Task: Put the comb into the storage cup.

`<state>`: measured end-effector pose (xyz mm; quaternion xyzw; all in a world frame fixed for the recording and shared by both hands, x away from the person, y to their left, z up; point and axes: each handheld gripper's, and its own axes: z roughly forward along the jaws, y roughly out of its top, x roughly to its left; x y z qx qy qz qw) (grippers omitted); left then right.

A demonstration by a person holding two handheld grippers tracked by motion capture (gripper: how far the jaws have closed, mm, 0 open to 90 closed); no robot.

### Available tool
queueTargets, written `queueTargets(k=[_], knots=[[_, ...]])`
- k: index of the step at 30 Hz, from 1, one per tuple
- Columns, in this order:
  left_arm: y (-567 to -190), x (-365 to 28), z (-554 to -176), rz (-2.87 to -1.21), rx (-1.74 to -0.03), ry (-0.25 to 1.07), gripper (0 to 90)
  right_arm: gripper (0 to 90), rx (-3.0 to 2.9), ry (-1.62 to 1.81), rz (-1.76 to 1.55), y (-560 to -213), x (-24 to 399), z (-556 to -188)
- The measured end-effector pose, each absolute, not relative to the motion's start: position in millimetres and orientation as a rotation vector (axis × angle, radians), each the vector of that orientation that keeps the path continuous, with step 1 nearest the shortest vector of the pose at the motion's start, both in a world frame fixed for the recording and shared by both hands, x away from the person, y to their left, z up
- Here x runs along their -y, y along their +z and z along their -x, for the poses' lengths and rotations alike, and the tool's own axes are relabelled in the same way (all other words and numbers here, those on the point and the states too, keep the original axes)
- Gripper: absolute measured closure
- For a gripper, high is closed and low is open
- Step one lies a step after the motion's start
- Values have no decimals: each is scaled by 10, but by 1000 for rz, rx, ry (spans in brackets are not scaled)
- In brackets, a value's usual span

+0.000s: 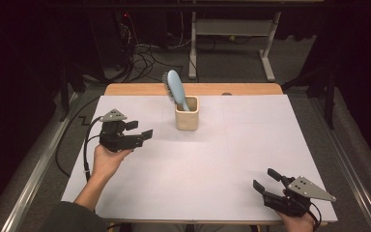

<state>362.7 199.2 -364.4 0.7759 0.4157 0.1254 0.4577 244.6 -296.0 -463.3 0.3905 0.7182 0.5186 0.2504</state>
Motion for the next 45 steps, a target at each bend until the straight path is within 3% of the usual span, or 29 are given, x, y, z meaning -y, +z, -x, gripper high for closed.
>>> queueTargets(k=[45], knots=[[-3747,-2211,-3220,-1842,-1010,321,282,320,-1955,1411,-1064,-4632,2956,-2443]])
